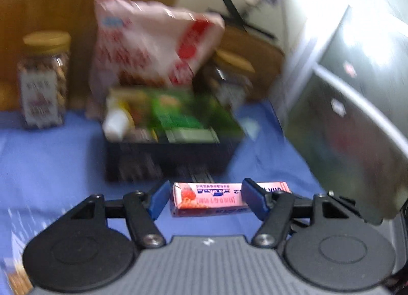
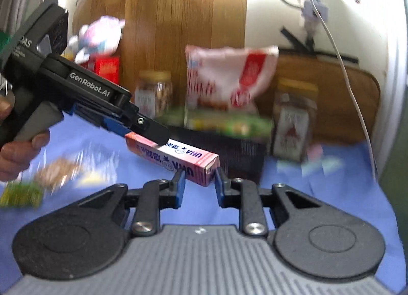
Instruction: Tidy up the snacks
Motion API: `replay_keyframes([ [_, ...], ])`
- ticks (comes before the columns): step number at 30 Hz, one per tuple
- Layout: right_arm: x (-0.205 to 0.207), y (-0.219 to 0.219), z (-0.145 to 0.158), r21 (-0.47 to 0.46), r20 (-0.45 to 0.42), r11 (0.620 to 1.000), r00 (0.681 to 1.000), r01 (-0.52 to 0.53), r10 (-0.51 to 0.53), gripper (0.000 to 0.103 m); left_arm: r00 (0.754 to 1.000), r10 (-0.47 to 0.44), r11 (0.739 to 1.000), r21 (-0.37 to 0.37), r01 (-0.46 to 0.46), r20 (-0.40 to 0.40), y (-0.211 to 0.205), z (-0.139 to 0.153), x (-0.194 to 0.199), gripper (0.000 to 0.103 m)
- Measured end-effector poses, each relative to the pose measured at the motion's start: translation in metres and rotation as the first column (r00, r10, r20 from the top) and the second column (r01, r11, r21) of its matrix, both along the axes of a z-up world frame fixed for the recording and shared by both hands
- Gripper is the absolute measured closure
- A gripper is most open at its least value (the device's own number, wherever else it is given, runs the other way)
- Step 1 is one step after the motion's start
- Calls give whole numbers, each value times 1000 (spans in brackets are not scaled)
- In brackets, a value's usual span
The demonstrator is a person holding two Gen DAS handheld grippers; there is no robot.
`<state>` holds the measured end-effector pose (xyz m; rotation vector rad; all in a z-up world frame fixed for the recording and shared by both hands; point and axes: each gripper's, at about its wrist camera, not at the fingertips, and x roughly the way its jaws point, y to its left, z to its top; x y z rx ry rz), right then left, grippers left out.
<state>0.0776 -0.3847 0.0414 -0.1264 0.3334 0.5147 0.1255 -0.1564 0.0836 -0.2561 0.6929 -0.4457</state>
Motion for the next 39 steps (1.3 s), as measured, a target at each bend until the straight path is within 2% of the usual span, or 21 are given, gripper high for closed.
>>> replay_keyframes([
  [4, 56, 16, 16, 13, 26, 1000, 1000, 11, -12, 75, 997, 65, 997, 26, -67, 50, 2, 17, 48, 40],
  [7, 99, 27, 13, -12, 17, 998, 998, 56, -56, 72, 995, 86, 994, 63, -89, 45, -6, 12, 87, 38],
  [8, 114, 31, 8, -25, 3, 997, 997, 77, -77, 72, 995, 94, 992, 76, -97, 39, -9, 7, 97, 34],
  [10, 126, 33, -1, -42, -18, 992, 993, 118, -118, 72, 991, 135, 982, 130, -137, 27, -14, -5, 113, 34],
  [12, 122, 29, -6, -15, -34, 990, 989, 141, -141, 72, 987, 159, 976, 145, -161, 25, -10, -11, 110, 34],
  [17, 76, 19, -4, 78, -11, 987, 990, 143, -143, 70, 981, 177, 974, 127, -186, 79, -3, -5, 74, 26],
  [20, 44, 17, -3, 162, -34, 981, 994, 110, -106, 67, 983, 144, 983, 95, -155, 112, 3, 0, 35, 24],
  [24, 11, 27, -14, 215, -119, 975, 993, 48, -23, 64, 980, 131, 984, 102, -146, 147, 22, -1, -23, 20],
  [28, -3, 47, -26, 250, -236, 968, 969, -13, 74, 63, 974, 181, 979, 70, -192, 139, 69, -8, -70, 20],
  [31, -14, 71, -30, 259, -288, 963, 946, -71, 147, 55, 957, 270, 961, 37, -275, 107, 116, -14, -94, 20],
  [34, -22, 97, -29, 267, -320, 956, 925, -119, 205, 53, 922, 384, 923, -8, -384, 57, 166, -24, -113, 20],
  [39, -37, 129, -26, 244, -293, 957, 929, -158, 228, 51, 871, 489, 872, 12, -490, 47, 210, -37, -143, 20],
])
